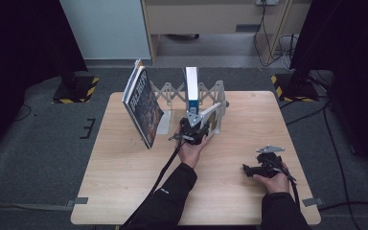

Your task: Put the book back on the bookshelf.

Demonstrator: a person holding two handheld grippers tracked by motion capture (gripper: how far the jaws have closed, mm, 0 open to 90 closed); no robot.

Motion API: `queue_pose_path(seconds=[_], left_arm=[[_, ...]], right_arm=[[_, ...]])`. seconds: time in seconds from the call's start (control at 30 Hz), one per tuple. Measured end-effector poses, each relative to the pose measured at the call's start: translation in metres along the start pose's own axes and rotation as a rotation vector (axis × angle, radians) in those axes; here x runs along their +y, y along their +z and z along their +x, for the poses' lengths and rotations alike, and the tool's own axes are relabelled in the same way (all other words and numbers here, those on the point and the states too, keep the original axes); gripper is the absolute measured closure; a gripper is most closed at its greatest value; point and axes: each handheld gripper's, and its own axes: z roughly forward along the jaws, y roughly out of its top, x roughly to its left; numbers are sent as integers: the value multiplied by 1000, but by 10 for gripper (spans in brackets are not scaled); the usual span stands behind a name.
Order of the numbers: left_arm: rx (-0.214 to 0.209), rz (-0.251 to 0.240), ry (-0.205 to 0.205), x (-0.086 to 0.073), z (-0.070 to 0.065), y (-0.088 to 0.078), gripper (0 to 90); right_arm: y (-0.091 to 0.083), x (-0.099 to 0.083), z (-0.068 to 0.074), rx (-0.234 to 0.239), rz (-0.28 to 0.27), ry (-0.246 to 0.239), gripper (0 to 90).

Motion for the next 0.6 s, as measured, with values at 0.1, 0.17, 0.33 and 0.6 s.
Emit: queue_pose_path(seconds=[0.1,0.17,0.33,0.6], left_arm=[[2,-10,3,-6,0,-1,737],[5,-6,7,-10,-1,-2,734],[-3,11,16,-21,-2,-6,728],[0,60,33,-39,-6,-9,722]], right_arm=[[1,0,0,-3,-6,-2,50],[0,0,0,-1,-1,2,49],[1,-1,1,-3,-9,7,49],[1,-1,1,-7,-19,4,49]])
